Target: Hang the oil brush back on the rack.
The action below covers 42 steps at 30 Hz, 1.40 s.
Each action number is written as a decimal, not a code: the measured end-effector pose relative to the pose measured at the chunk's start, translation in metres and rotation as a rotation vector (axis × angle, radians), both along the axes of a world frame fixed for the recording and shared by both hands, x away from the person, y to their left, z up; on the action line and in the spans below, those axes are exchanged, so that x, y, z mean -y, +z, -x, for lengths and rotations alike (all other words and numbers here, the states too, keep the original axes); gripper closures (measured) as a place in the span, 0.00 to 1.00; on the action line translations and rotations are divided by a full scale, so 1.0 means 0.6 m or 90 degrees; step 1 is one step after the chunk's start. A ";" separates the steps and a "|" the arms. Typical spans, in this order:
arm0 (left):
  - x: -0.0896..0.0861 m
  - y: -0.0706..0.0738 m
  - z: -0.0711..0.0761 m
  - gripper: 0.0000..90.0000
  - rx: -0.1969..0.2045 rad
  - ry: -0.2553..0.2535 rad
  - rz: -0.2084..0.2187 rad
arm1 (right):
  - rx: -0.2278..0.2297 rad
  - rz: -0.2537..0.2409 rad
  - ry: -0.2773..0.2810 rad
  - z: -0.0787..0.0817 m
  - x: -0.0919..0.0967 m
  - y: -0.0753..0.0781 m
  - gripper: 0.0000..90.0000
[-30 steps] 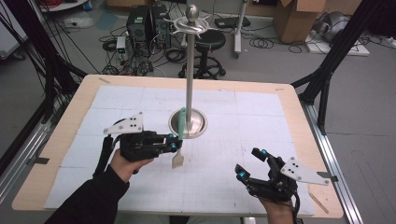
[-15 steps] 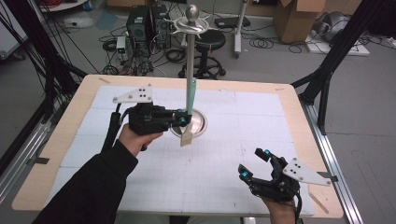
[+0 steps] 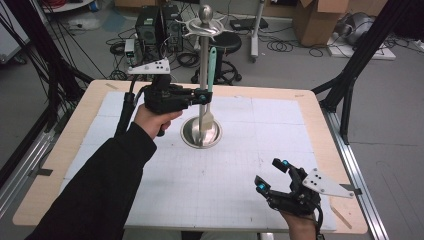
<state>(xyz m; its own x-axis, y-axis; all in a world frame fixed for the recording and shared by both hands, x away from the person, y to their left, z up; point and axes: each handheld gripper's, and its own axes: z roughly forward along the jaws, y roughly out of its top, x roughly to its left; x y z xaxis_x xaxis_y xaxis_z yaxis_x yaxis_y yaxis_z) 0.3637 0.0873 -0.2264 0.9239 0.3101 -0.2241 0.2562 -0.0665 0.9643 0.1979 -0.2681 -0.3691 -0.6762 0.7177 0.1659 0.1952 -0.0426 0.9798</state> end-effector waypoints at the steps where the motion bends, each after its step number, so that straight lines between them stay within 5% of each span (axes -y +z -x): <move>1: 0.003 0.002 -0.005 0.94 -0.006 -0.001 0.004 | 0.000 0.000 0.001 0.000 -0.001 0.000 0.19; 33: 0.009 -0.001 -0.039 0.94 -0.038 0.009 0.025 | -0.003 -0.019 0.024 0.002 -0.005 0.001 0.19; 42: 0.010 -0.009 -0.049 0.94 -0.046 0.026 0.008 | -0.003 -0.019 0.027 0.003 -0.004 0.001 0.19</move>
<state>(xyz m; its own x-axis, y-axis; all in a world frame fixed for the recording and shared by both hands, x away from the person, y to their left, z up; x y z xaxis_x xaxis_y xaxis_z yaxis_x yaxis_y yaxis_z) 0.3929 0.0816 -0.2318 0.8918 0.3446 -0.2931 0.3267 -0.0425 0.9442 0.1962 -0.2655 -0.3685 -0.7051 0.6833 0.1894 0.2015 -0.0629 0.9775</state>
